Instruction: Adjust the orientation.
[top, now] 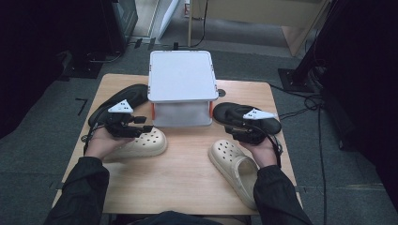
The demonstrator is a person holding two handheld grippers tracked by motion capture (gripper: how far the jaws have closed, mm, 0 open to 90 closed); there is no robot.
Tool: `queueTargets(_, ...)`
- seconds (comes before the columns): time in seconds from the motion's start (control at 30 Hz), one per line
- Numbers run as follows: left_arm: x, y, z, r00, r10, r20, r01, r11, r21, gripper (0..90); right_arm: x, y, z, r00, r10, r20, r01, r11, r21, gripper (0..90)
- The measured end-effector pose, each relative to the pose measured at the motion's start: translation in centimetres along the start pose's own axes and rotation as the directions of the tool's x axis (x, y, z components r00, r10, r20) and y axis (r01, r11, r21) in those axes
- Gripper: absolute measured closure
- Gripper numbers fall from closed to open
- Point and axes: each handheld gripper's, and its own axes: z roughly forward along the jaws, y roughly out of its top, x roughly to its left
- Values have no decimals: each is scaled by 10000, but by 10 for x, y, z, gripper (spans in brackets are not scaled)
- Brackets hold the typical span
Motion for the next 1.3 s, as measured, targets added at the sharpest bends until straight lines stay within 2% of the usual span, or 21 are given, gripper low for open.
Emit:
queueTargets(0.17, -1, 1, -1, 9999, 40, 138, -40, 10000, -61, 508, -2, -1, 2, 9999, 171, -4, -171, 9996, 245, 507)
queueTargets(0.23, -1, 0, -2, 9997, -82, 238, 85, 9999, -112, 508, -3, -2, 2, 9997, 247, -60, -245, 9995, 219, 505)
queueTargets(0.4, 1, 0, -11, 9994, -40, 339, 49, 9996, -263, 550, -7, -2, 1, 9994, 317, -111, -316, 9994, 122, 502)
queueTargets(0.63, 5, -7, -27, 9998, -182, -35, 180, 9989, -435, 555, -11, -1, 2, 9989, 407, -222, -407, 9992, 22, 502)
queueTargets(0.93, 14, -21, -44, 9989, -317, -335, 310, 9993, -198, 546, -14, 2, 10, 9983, 420, -411, -418, 9991, 43, 498)
queueTargets(1.13, 24, -31, -60, 9973, -498, -542, 473, 9979, -450, 530, -15, 3, 13, 9981, 434, -443, -430, 9990, 93, 491)
queueTargets(1.3, 32, -42, -67, 9961, -576, -672, 544, 9974, -477, 512, -17, 3, 14, 9980, 473, -427, -468, 9988, 139, 487)
